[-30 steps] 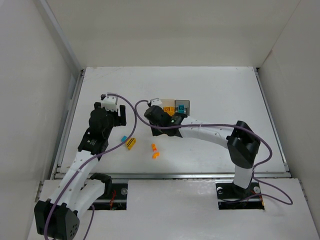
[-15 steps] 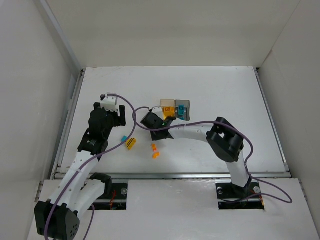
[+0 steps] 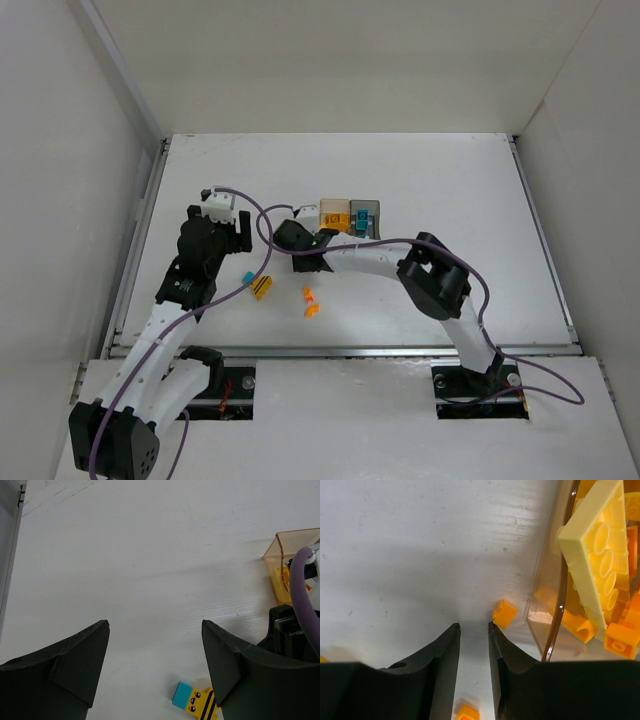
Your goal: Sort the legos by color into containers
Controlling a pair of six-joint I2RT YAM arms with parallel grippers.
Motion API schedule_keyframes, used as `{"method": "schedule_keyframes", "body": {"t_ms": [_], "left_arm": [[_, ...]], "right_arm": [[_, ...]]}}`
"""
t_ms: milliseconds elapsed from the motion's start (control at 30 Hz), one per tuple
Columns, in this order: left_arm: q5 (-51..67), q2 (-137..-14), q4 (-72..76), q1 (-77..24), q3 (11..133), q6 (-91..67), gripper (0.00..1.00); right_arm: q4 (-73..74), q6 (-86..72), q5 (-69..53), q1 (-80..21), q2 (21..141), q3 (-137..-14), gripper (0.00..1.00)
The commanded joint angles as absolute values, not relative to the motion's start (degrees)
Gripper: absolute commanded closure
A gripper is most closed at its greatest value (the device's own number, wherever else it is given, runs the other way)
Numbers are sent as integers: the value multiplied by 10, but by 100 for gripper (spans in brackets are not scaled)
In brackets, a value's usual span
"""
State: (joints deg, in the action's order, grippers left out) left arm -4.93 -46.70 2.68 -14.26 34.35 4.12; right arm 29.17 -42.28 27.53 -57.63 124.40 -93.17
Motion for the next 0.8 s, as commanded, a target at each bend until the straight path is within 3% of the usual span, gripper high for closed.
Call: {"method": "schedule_keyframes", "body": {"t_ms": [0,400,767], "left_arm": [[-47,-455,38,-142,339,37,29],[-47,-455,38,-142,339,37,29],[-47,-455,43,-142,339,37,29]], "right_arm": [[337,-447,293,-576,1269,-941,65],[320,-490,287,-576,1187,-841,65],[309,-468,294,-563,1244,-906,63]]}}
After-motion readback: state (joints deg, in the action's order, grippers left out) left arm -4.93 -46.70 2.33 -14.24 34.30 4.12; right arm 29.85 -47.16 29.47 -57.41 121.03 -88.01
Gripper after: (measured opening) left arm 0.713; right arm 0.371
